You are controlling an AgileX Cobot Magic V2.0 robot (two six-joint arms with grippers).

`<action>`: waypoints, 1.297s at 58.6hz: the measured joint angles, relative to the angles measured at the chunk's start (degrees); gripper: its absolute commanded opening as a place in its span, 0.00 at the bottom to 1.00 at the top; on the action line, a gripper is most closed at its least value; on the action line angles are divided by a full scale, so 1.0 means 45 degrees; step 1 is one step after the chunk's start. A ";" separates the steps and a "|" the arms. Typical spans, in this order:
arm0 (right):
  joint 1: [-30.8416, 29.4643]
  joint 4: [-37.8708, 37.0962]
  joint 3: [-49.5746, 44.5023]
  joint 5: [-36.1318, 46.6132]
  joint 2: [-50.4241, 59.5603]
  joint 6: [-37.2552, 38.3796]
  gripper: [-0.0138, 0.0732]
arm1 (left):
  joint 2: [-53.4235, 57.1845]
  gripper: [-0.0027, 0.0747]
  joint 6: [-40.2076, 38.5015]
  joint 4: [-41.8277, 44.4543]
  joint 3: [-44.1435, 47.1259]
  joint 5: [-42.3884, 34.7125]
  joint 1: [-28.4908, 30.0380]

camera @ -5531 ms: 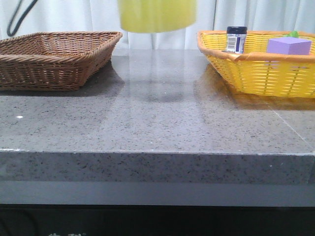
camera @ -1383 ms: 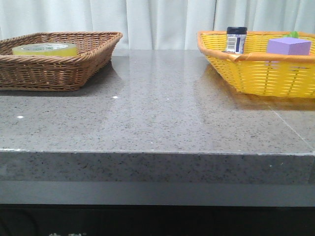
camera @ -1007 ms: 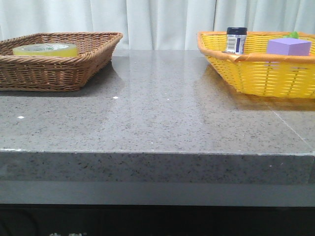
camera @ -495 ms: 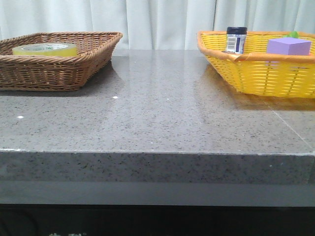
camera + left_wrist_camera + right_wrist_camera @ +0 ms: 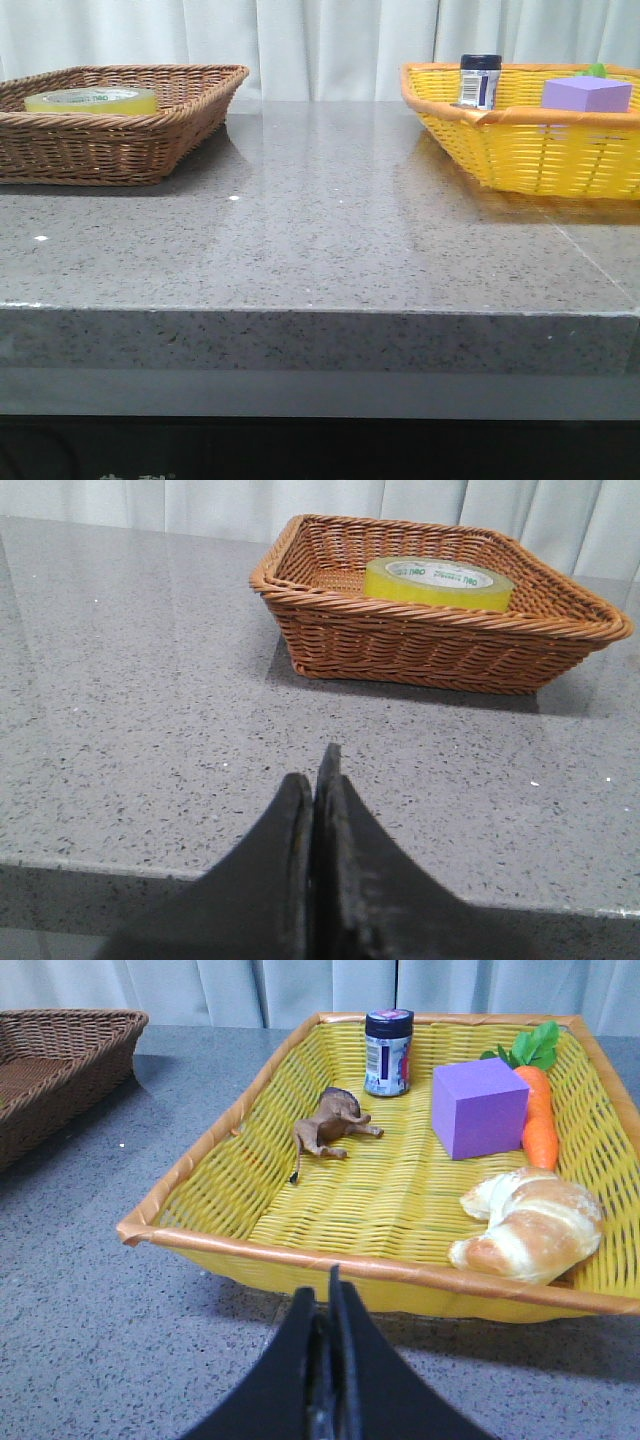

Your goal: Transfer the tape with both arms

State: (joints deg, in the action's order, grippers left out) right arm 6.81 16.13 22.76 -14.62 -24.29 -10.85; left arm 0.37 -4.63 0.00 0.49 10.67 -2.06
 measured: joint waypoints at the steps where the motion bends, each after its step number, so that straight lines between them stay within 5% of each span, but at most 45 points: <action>1: 0.0000 0.0000 0.0000 0.0000 0.0000 0.0000 0.08 | 0.0000 0.01 0.0000 0.0000 0.0000 0.0000 0.0000; 36: -0.0027 0.0000 -0.0518 0.0817 0.0098 0.0000 0.08 | 0.0000 0.01 0.0000 0.0000 0.0000 0.0000 0.0000; 61: -0.1046 0.0000 -0.5165 0.1847 0.4243 0.0023 0.08 | 0.0000 0.01 0.0000 0.0000 0.0000 0.0000 0.0007; 76: -0.1068 -0.0023 -0.5410 0.1375 0.5513 0.0023 0.08 | 0.0000 0.01 0.0000 0.0000 0.0000 -0.0004 0.0007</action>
State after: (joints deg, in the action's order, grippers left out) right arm 2.00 16.03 -1.58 -8.43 0.52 -10.75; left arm 0.37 -4.63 0.00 0.49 10.65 -2.02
